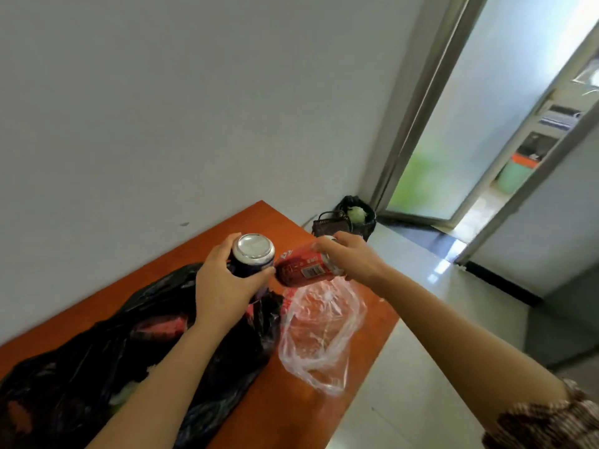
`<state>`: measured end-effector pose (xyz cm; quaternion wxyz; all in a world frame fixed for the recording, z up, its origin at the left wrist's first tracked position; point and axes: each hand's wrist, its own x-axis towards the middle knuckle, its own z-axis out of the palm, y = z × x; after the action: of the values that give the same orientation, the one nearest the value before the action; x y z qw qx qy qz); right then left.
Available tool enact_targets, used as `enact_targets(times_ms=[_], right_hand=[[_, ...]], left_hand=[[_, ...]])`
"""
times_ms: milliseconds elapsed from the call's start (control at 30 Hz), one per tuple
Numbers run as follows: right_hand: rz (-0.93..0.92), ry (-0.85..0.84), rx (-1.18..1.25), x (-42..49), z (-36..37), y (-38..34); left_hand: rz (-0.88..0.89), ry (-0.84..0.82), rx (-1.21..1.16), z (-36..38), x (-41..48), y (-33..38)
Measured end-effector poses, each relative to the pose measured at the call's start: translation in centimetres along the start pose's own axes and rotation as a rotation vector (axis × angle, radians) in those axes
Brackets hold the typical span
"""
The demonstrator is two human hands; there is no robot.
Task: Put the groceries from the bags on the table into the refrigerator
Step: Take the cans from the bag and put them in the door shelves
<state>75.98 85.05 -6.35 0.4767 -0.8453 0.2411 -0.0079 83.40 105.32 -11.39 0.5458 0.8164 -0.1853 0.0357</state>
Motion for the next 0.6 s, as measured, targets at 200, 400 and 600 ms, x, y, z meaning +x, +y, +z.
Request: enact_targets(times_ms=[200,400,600], right_hand=[[0.019,0.323,-0.028,-9.9,-13.7,6.8],[0.094,0.549,-0.059,-22.9,-27.5,16.3],[0.188,0.761,-0.086,-34.6,-39.6,23.5]], left_hand=[[0.180,-0.180,-0.143,10.5,-4.4,12.0],[0.260,-0.363,-0.310,23.7,-14.7,24.1],[0.325,-0.548,-0.436,35.4,-24.1,35.8]])
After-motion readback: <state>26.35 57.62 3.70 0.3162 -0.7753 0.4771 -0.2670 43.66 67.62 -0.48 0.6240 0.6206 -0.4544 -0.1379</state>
